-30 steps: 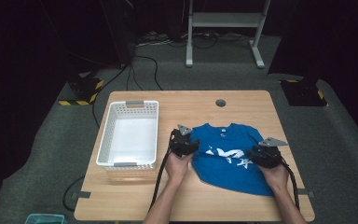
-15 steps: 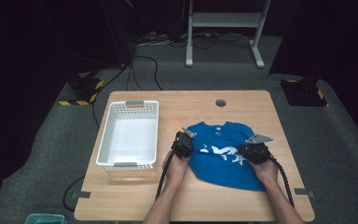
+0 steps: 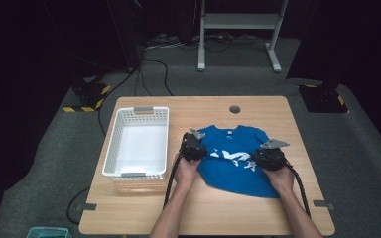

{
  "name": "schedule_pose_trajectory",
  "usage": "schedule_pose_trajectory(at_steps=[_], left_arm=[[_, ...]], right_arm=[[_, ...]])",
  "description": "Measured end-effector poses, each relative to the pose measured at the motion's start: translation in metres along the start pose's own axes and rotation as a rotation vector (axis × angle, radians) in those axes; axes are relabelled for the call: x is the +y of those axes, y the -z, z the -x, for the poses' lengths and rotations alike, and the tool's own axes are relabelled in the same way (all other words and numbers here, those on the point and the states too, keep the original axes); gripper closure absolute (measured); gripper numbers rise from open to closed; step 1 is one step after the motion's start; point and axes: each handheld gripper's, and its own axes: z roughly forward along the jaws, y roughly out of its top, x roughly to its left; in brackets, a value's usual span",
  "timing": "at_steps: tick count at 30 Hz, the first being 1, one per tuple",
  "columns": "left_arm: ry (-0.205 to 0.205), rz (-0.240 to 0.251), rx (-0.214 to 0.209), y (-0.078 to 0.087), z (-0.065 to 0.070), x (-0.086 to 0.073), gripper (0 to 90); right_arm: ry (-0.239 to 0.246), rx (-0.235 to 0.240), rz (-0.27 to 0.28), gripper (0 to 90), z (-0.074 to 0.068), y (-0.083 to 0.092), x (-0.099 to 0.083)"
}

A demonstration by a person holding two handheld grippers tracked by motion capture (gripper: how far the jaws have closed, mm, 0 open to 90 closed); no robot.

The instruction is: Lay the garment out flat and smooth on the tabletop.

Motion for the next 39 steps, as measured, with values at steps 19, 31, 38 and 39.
schedule_pose_trajectory(at_steps=[19, 31, 38, 39], left_arm=[[-0.116, -0.092, -0.051, 0.003, 0.038, -0.043, 59.8], [-0.104, -0.126, -0.039, -0.026, 0.013, -0.013, 79.7], [-0.134, -0.105, -0.089, -0.008, 0.018, -0.023, 89.1], [-0.128, -0.098, -0.097, -0.004, 0.019, -0.025, 89.1]], right_arm=[[-0.021, 0.027, -0.017, 66.9, -0.009, 0.027, -0.035], [-0.038, 0.021, -0.015, 76.8, -0.006, -0.006, -0.006], [-0.004, 0.013, -0.017, 88.0, -0.012, 0.002, -0.011], [-0.004, 0.015, -0.013, 88.0, -0.012, 0.004, -0.013]])
